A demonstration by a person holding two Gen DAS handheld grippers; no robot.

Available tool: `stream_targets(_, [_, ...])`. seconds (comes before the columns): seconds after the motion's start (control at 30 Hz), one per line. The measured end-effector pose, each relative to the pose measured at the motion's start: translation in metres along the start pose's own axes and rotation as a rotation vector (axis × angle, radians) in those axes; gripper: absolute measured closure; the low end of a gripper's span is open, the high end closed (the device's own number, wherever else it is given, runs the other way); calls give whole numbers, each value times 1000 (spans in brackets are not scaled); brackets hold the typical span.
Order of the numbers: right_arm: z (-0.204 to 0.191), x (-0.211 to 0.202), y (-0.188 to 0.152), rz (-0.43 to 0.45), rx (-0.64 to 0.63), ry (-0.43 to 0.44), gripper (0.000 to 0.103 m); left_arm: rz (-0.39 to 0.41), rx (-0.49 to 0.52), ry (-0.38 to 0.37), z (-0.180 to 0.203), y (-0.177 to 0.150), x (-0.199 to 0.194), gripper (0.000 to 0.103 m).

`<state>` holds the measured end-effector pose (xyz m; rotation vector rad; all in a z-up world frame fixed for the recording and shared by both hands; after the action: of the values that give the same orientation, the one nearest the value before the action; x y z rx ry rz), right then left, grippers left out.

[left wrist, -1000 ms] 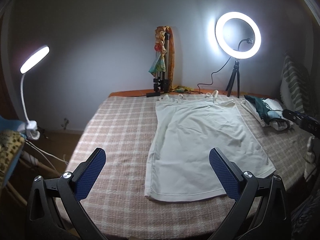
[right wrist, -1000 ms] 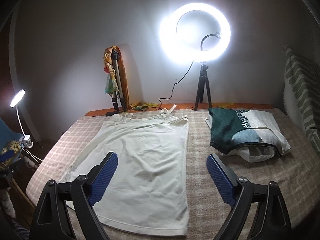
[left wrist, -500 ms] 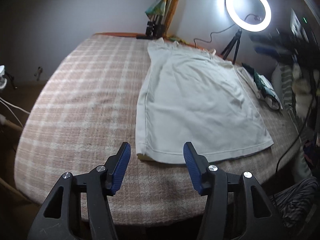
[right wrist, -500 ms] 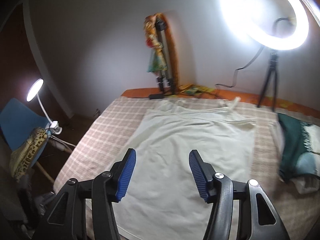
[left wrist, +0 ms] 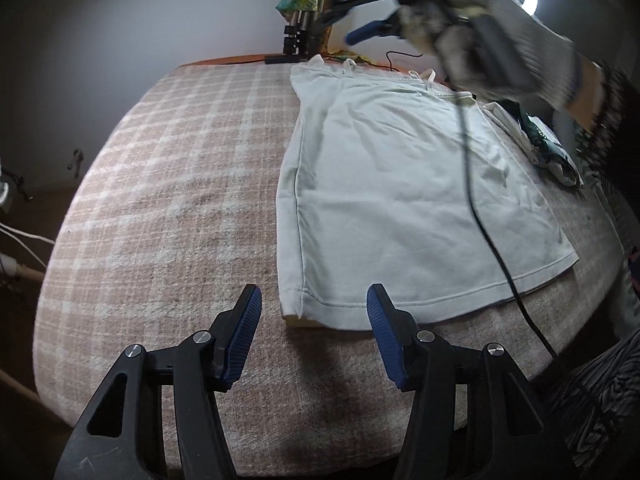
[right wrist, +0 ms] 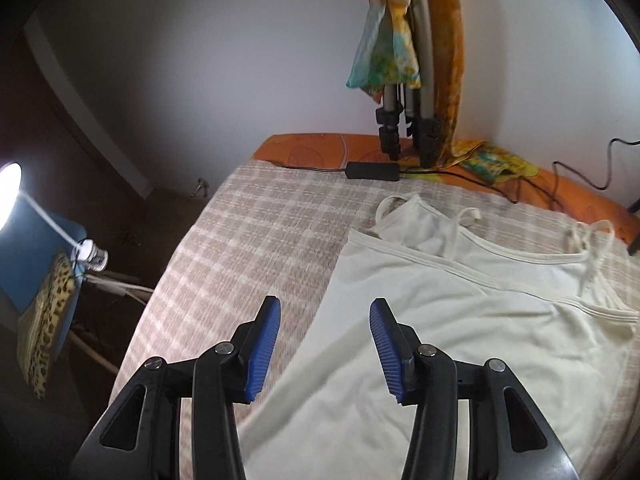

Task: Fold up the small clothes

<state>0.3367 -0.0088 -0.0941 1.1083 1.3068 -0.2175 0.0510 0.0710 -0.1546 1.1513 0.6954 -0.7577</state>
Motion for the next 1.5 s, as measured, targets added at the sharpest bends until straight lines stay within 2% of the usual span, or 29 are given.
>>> stream_targets(0.17, [-2, 55, 18, -92, -7, -47, 57, -19, 10, -7, -1, 2, 8, 55])
stream_targets(0.3, [3, 88, 25, -142, -7, -97, 59, -27, 26, -13, 1, 1, 11, 67])
stream_targets(0.37, [5, 101, 26, -170, -5, -115, 61, -30, 27, -15, 0, 2, 12, 68])
stream_targets(0.43, [5, 110, 28, -188, -14, -128, 64, -32, 27, -23, -1, 2, 13, 74])
stream_targets(0.5, [5, 116, 28, -198, -29, -150, 67, -41, 21, -44, -3, 3, 16, 93])
stream_targets(0.57, [3, 120, 29, -204, -44, -173, 72, -41, 9, -78, -6, 4, 15, 96])
stream_targets(0.6, [2, 121, 30, -204, -54, -191, 79, -41, -4, -97, -8, 4, 14, 98])
stream_targets(0.63, [1, 122, 30, -205, -64, -206, 83, -42, -24, -121, -11, 5, 13, 98])
stream_targets(0.7, [1, 123, 32, -201, -61, -208, 101, -50, -83, -169, -19, 7, 10, 99])
stream_targets(0.83, [0, 118, 39, -169, -20, -196, 103, -86, -272, -290, -44, 11, 10, 99])
stream_targets(0.93, [1, 114, 47, -120, 30, -155, 103, -100, -339, -293, -58, 11, 15, 99])
stream_targets(1.1, [-5, 129, 42, -133, 2, -172, 103, -116, -325, -275, -55, 4, 17, 99])
stream_targets(1.23, [-1, 129, 38, -100, 40, -135, 103, -98, -291, -254, -47, 4, 13, 99])
stream_targets(1.5, [20, 89, 31, -20, 62, -79, 103, -42, -162, -277, -8, 8, -4, 99])
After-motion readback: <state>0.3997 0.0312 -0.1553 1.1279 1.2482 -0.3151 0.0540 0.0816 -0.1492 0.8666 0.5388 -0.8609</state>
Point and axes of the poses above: each gripper's, at about its wrist camera, not at the fingertips, and x roughly the way its jaws point, z to its right, y to its top, the point moved 2 cm from there along x, roughly the way its jaws point, and after that the axes turned 13 degrees about -x, right-handed, at the moved point
